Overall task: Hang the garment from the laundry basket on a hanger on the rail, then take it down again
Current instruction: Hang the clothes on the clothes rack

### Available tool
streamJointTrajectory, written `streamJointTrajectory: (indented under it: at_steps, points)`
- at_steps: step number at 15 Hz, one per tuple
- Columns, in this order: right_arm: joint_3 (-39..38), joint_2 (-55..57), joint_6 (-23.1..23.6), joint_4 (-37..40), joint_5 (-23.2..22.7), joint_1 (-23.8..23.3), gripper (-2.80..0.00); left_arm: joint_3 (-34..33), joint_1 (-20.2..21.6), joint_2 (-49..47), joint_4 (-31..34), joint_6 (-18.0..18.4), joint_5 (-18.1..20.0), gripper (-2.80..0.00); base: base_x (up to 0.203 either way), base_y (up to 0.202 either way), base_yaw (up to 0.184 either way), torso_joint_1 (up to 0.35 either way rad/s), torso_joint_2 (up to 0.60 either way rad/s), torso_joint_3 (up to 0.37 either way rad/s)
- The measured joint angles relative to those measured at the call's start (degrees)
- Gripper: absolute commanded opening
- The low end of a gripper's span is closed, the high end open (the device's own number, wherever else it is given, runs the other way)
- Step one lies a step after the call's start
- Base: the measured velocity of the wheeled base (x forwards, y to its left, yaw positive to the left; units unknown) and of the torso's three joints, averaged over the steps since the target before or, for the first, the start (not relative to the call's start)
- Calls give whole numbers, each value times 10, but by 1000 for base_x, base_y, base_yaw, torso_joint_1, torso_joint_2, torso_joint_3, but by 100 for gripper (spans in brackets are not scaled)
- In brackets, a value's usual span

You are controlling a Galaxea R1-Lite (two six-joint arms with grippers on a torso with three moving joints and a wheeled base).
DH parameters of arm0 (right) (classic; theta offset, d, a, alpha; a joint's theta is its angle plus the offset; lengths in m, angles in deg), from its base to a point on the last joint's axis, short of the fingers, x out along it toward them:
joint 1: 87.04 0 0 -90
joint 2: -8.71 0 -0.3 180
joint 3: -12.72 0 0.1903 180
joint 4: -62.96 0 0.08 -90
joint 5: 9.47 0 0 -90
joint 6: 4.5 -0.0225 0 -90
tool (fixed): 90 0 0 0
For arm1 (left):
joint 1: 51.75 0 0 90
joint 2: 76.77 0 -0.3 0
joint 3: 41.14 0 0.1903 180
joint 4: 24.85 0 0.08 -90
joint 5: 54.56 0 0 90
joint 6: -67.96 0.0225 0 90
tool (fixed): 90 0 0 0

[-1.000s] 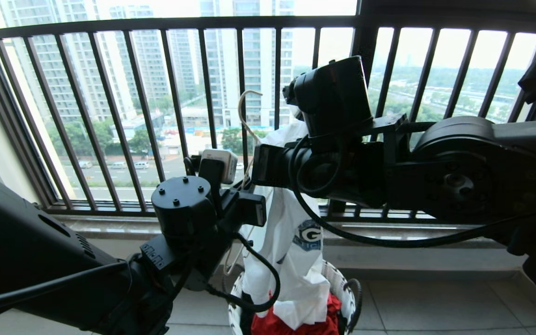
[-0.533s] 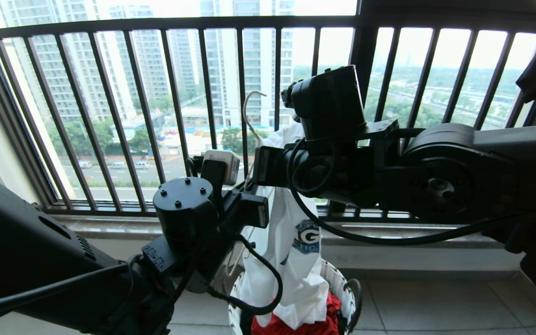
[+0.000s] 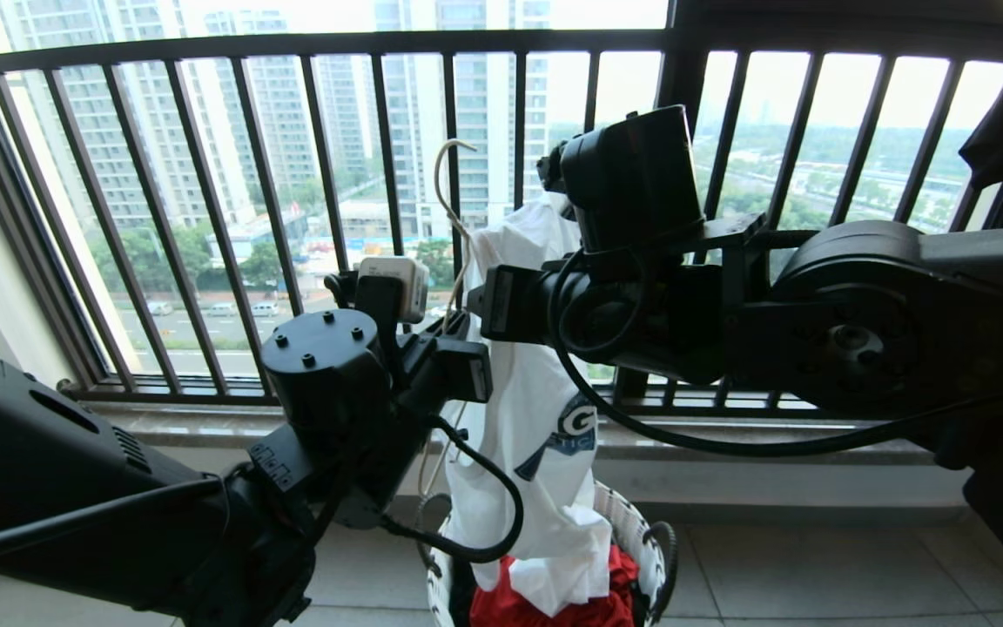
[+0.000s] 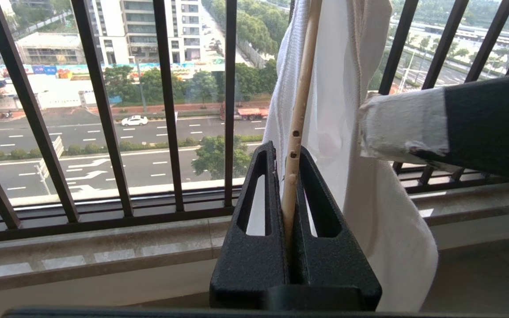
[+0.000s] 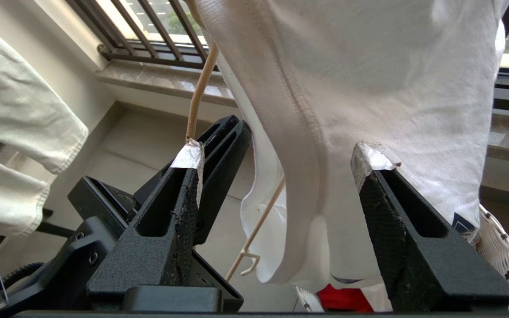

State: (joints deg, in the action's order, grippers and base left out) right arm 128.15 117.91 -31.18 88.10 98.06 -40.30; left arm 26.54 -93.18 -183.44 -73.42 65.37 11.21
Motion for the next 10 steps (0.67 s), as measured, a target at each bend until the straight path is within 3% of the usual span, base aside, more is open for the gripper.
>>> streamJointTrajectory:
  at_steps: [3,4,5,10]
  points:
    - [-10,-33,7,7,0,-3,0,10,18,12,1,0,2,-280,0,0,0,0,0,0]
    - [-12,-46,11,17,0,-6,-65,12,25,17,1,0,2,-280,0,0,0,0,0,0]
    - [-13,-59,14,29,0,-10,-280,15,33,24,1,0,3,-280,0,0,0,0,0,0]
    - [-14,-93,43,34,0,-45,-280,18,49,61,8,0,23,-280,0,0,0,0,0,0]
